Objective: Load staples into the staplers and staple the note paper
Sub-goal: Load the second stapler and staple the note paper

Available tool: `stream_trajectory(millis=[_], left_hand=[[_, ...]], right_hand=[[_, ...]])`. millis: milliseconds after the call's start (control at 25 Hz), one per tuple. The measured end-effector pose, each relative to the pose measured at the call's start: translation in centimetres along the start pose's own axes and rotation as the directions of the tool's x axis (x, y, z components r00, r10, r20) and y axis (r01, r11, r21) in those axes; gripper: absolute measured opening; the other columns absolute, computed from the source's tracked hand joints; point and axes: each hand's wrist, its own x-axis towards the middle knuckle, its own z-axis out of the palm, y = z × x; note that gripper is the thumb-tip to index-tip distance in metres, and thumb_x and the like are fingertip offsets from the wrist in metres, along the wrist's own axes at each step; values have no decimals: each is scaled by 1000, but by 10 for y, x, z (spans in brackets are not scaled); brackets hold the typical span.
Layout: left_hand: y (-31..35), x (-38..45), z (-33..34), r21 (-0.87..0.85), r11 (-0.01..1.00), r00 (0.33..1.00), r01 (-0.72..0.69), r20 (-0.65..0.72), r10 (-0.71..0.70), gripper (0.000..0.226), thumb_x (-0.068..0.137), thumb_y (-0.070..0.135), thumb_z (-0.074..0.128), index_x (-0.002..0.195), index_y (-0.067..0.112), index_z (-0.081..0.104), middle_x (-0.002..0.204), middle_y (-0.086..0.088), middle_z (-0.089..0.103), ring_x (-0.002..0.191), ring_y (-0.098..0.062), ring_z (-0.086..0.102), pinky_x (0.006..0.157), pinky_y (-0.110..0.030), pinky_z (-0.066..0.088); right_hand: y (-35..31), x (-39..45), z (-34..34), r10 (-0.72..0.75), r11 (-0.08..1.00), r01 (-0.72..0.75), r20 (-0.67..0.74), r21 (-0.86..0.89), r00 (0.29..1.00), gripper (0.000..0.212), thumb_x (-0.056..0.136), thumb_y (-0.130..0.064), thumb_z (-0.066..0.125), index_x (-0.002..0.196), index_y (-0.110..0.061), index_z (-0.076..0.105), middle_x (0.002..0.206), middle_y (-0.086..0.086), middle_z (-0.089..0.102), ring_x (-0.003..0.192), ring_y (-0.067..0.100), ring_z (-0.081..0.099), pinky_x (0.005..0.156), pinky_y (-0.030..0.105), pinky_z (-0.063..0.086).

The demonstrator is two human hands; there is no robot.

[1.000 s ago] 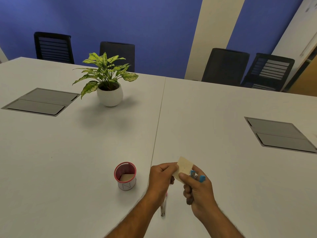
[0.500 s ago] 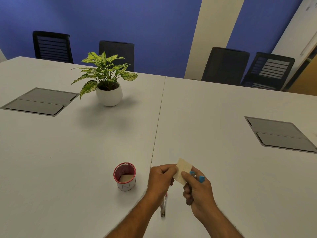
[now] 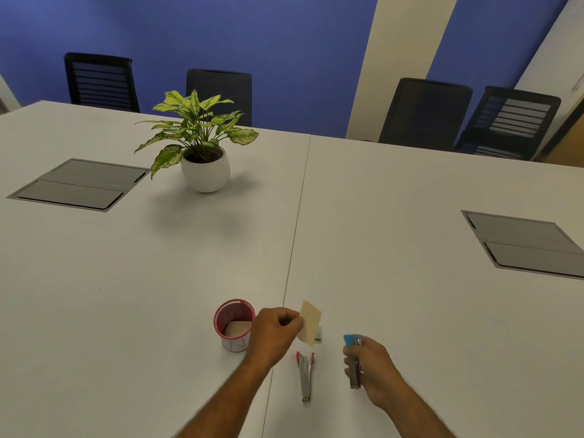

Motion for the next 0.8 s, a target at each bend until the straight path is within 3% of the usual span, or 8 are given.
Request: stream_trajectory(millis=[120, 200, 280, 440, 600, 800], left_hand=[[4, 11, -22, 217, 976, 998, -33, -46, 44, 13, 82, 21, 68, 83, 20, 81, 71, 17, 72, 63, 4, 66, 55, -10, 49], [6, 19, -41, 384, 923, 995, -35, -73, 68, 17, 83, 25, 64, 86, 21, 81, 75, 12, 74, 65, 0, 66, 51, -9, 42], [9, 27, -60, 514, 857, 993, -32, -83, 86, 21, 86, 24, 60, 88, 17, 80, 83, 0, 77, 75, -13, 70, 51, -14, 38], [12, 44, -95, 708, 706, 997, 22, -67, 36, 25, 89, 15, 54, 94, 14, 79, 94, -6, 76, 90, -24, 69, 69, -28, 50], [6, 56, -111, 788, 605, 994, 112, -83, -76, 17, 89, 12, 59, 98, 8, 72, 97, -10, 71, 93, -26, 69, 69, -26, 45], [-4, 68, -104, 821, 563, 995, 95, -85, -43, 19, 87, 13, 67, 105, 11, 72, 103, -9, 73, 90, -22, 70, 72, -24, 50]], right_hand=[[14, 13, 1, -75, 951, 46, -83, -306, 994, 43, 81, 1, 67, 122, -9, 59, 103, 15, 65, 80, 30, 63, 72, 38, 53], [22, 21, 2, -208, 798, 90, -133, -595, 969, 33, 76, -8, 71, 108, -12, 66, 100, 8, 69, 84, 24, 63, 75, 33, 50], [27, 25, 3, -277, 676, 95, -133, -730, 952, 23, 75, -17, 71, 98, -14, 69, 96, 3, 71, 82, 20, 61, 70, 28, 46], [35, 32, 7, -303, 630, 86, -143, -772, 942, 18, 74, -25, 69, 91, -19, 69, 91, -3, 70, 80, 20, 64, 66, 25, 45], [42, 38, 9, -305, 600, 79, -135, -796, 943, 19, 72, -25, 70, 88, -15, 68, 83, -1, 68, 72, 21, 62, 61, 27, 45], [46, 44, 9, -322, 555, 77, -128, -828, 938, 18, 71, -26, 68, 81, -13, 63, 81, -1, 66, 73, 21, 61, 63, 29, 45]])
